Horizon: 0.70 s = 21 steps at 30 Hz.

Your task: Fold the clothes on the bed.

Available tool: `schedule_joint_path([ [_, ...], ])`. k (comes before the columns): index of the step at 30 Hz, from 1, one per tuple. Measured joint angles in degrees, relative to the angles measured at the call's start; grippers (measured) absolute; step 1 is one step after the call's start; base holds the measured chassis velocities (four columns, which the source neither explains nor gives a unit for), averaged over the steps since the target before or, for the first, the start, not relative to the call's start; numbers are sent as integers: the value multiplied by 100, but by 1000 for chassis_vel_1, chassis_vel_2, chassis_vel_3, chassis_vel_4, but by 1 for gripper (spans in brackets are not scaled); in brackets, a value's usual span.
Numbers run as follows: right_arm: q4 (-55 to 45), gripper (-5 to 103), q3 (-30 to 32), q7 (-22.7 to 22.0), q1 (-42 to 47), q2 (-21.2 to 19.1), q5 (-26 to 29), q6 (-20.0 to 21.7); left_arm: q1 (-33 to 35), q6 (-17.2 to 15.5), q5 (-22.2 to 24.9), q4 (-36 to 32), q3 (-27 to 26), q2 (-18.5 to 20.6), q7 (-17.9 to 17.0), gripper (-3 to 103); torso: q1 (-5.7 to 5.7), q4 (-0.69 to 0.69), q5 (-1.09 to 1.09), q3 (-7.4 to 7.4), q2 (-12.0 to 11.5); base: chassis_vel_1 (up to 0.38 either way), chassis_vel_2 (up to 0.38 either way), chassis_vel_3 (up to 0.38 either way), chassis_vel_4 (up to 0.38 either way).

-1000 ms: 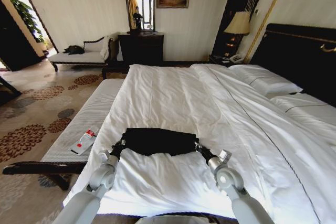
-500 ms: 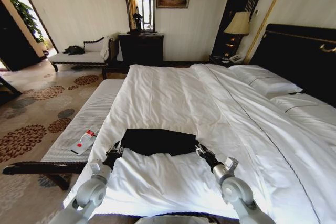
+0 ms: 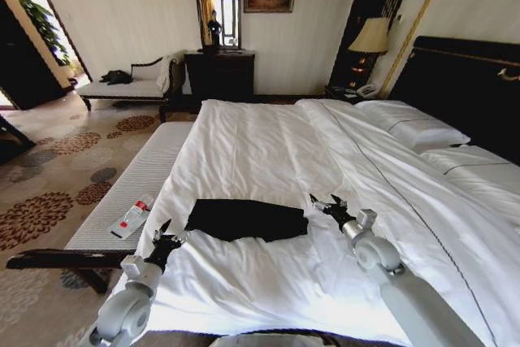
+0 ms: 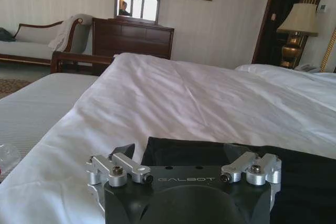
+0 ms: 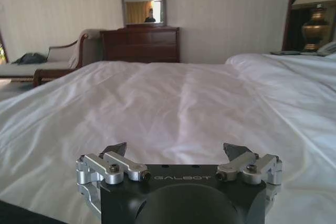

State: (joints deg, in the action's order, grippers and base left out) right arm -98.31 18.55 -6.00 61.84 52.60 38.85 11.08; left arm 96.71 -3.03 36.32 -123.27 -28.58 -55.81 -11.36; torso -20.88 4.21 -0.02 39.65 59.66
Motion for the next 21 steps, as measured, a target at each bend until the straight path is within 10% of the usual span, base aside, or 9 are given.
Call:
schedule_joint_path([
  [21,676,100,-1050,471,347,380,-2152,-1170,1080,30,-201,-880,-183,-160,36,100,0,-2,2,-1,0,0,0,0,0],
])
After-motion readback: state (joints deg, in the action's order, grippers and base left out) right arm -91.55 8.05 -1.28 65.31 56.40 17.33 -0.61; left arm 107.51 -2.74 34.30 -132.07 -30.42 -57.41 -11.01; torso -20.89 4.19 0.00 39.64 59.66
